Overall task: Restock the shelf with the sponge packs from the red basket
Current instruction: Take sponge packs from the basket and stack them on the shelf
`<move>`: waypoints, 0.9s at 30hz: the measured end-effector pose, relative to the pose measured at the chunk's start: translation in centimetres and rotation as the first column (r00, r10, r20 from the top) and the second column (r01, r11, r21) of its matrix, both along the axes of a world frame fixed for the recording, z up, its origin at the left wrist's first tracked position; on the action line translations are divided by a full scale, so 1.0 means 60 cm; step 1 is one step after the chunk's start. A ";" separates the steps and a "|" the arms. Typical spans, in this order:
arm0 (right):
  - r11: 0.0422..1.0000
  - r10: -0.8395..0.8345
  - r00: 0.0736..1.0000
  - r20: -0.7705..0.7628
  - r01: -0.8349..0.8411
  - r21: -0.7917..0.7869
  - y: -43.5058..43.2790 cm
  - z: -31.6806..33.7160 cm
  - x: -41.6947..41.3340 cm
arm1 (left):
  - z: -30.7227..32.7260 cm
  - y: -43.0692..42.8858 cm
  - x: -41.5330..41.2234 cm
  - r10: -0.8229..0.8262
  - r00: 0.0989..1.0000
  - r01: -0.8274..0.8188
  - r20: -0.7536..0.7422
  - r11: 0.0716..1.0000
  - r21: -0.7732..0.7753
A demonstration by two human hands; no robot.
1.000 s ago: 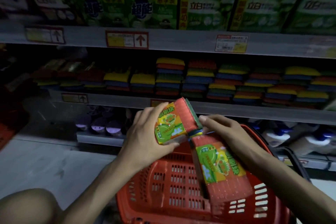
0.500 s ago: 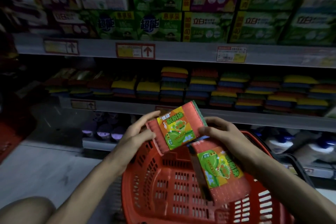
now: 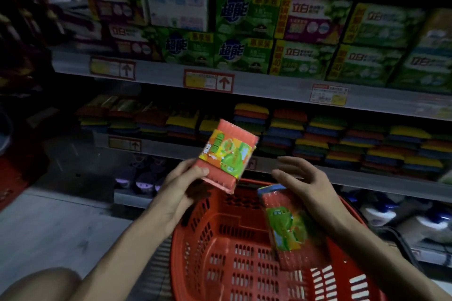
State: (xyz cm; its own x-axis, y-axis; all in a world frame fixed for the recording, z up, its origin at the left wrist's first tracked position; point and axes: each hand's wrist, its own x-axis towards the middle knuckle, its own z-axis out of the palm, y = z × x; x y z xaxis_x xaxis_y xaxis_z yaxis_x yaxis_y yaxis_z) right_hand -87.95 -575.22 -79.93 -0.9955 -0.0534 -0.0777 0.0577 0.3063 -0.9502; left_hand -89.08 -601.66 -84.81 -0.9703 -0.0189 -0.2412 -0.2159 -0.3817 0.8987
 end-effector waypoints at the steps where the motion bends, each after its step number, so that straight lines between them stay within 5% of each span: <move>1: 1.000 0.005 1.000 -0.016 -0.005 0.013 -0.005 0.001 0.001 | 0.003 -0.005 -0.002 0.069 0.998 -0.069 -0.004 0.998 0.000; 5: 0.994 0.080 0.997 0.011 -0.079 -0.080 -0.057 -0.002 0.004 | 0.002 -0.018 -0.007 0.295 0.956 -0.294 -0.001 0.955 0.034; 11: 0.977 0.123 0.992 0.034 -0.115 -0.180 -0.161 -0.021 -0.003 | -0.004 -0.028 -0.016 0.417 0.907 -0.420 0.055 0.902 0.101; 19: 0.946 0.116 0.993 -0.026 -0.119 -0.301 -0.213 -0.050 -0.015 | 0.010 -0.015 -0.023 0.452 0.869 -0.481 -0.201 0.867 -0.130; 24: 0.940 0.030 0.998 -0.053 -0.047 -0.337 -0.228 -0.058 -0.024 | 0.005 -0.012 -0.032 0.386 0.830 -0.535 -0.403 0.754 -0.381; 27: 0.935 0.010 0.998 -0.064 -0.032 -0.354 -0.231 -0.051 -0.033 | 0.013 -0.015 -0.046 0.351 0.841 -0.511 -0.411 0.765 -0.393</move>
